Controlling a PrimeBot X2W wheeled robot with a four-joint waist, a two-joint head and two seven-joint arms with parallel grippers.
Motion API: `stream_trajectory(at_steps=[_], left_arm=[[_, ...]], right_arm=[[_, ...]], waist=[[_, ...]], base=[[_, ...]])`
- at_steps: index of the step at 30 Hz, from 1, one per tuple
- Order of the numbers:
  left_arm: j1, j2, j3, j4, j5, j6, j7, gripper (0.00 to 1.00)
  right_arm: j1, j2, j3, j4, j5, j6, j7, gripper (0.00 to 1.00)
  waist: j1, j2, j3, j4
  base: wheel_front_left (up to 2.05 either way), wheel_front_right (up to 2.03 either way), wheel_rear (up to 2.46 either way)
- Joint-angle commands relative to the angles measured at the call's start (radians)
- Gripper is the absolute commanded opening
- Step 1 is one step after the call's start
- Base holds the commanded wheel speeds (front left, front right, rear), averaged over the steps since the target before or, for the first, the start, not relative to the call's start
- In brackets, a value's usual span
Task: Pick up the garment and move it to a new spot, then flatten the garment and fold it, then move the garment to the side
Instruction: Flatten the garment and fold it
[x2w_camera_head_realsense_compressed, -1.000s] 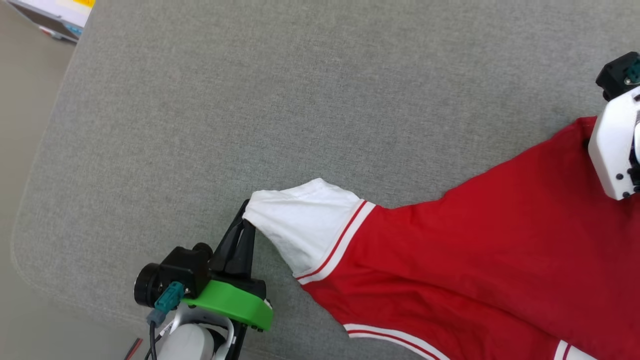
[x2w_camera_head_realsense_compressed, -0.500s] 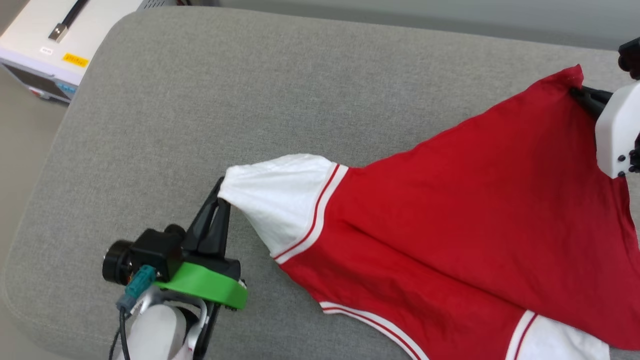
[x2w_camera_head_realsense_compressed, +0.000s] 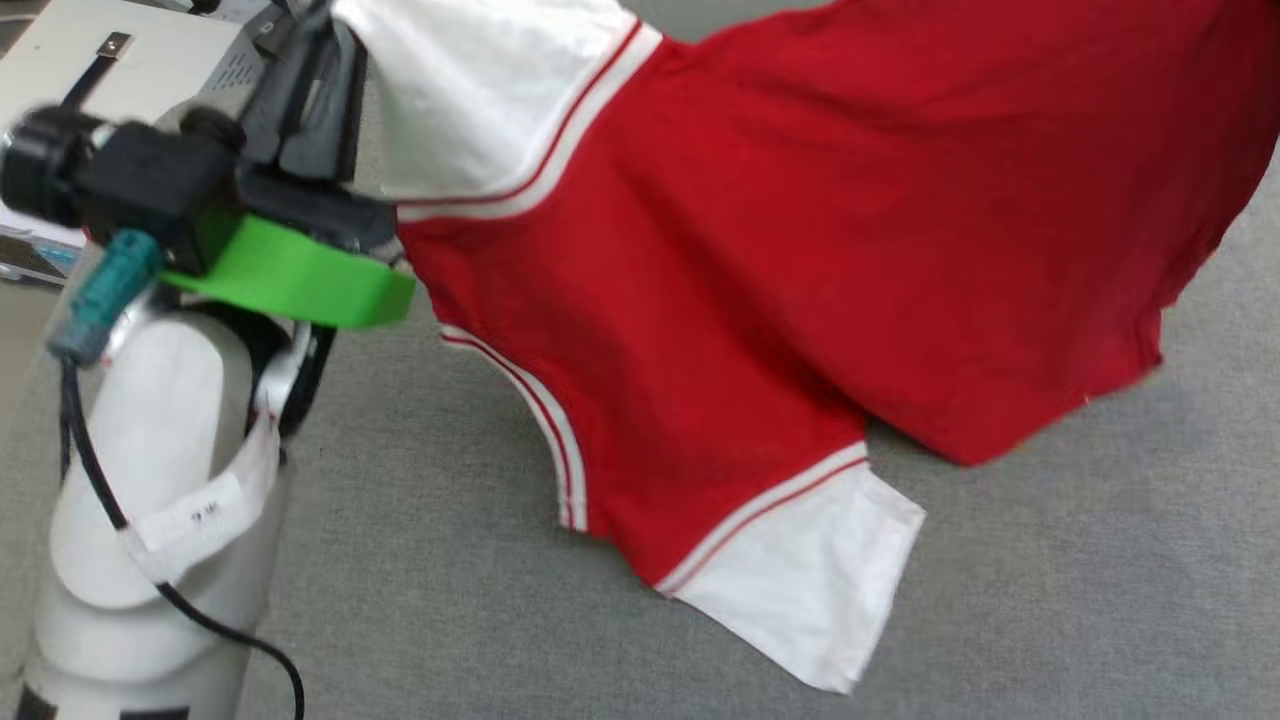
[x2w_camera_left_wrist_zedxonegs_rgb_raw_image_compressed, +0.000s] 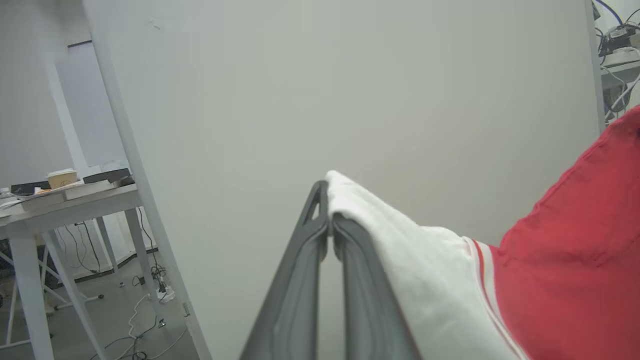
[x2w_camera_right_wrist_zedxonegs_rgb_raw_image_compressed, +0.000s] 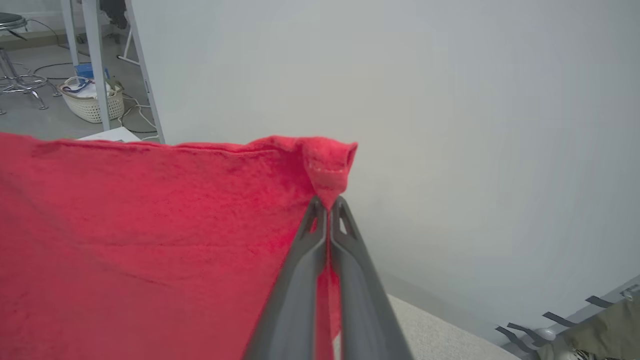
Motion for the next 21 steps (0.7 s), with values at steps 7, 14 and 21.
stream_trajectory(at_steps=[7, 14, 21], left_arm=[[-0.337, 0.027, -0.026, 0.065, -0.018, -0.014, 0.045, 0.00], [-0.655, 0.076, -0.051, 0.227, -0.027, -0.018, 0.056, 0.00], [-0.963, 0.123, -0.095, 0.403, -0.051, -0.020, 0.036, 0.00]], right_arm=[[-0.148, 0.047, -0.071, -0.040, -0.082, -0.001, 0.041, 0.00], [-0.389, 0.084, -0.084, 0.013, -0.171, -0.001, 0.069, 0.00], [-0.676, 0.126, -0.057, 0.158, -0.256, -0.001, 0.023, 0.00]], waist=[[0.0000, 0.0000, 0.146, -0.016], [0.0000, 0.0000, 0.296, -0.028], [0.0000, 0.0000, 0.402, -0.043]], base=[[0.00, 0.00, 0.00], [0.00, 0.00, 0.00], [0.00, 0.00, 0.00]])
